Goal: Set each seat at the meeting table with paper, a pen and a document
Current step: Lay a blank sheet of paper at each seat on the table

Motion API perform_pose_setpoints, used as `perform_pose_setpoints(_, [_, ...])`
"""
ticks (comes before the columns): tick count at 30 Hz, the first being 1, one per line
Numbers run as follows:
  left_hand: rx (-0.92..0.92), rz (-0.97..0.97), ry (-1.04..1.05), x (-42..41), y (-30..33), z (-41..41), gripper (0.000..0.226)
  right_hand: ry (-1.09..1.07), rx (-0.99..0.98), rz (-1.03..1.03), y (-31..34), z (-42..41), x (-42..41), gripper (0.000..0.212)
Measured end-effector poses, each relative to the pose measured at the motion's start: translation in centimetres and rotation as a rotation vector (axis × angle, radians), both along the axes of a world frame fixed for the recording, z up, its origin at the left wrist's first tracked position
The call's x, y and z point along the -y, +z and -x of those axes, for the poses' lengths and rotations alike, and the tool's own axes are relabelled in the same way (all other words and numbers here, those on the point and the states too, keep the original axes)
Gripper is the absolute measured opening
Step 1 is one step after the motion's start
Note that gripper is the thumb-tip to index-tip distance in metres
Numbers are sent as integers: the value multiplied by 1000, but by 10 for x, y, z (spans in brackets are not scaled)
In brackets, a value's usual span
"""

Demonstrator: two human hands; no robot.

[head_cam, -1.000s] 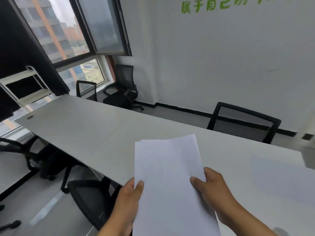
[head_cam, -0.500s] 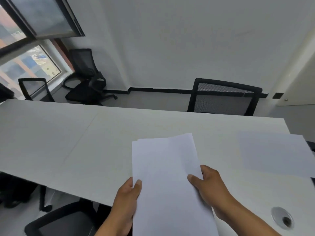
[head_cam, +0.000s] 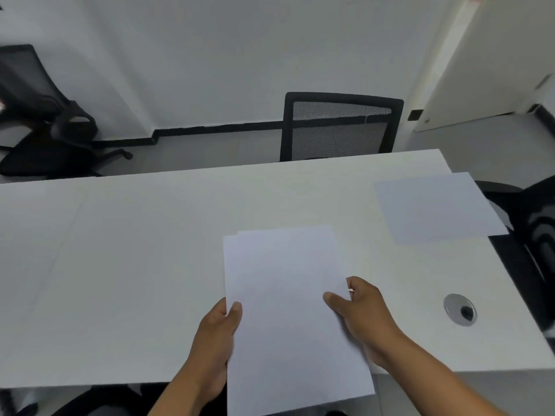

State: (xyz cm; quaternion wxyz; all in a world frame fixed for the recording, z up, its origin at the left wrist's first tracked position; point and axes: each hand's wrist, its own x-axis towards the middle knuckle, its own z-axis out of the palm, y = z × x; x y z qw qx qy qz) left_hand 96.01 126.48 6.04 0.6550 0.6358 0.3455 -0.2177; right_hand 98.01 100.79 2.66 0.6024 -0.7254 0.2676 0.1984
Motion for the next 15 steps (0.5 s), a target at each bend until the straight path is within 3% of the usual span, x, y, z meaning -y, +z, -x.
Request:
perform_pose_setpoints(6, [-30,25,4,-3,-21,-5,28,-30,-29,50,-24,5,5,25])
perform_pose_setpoints(15, [-43,-10,-2,-19,-30,-12,28,-15,-24,229,-41,-4,15,17])
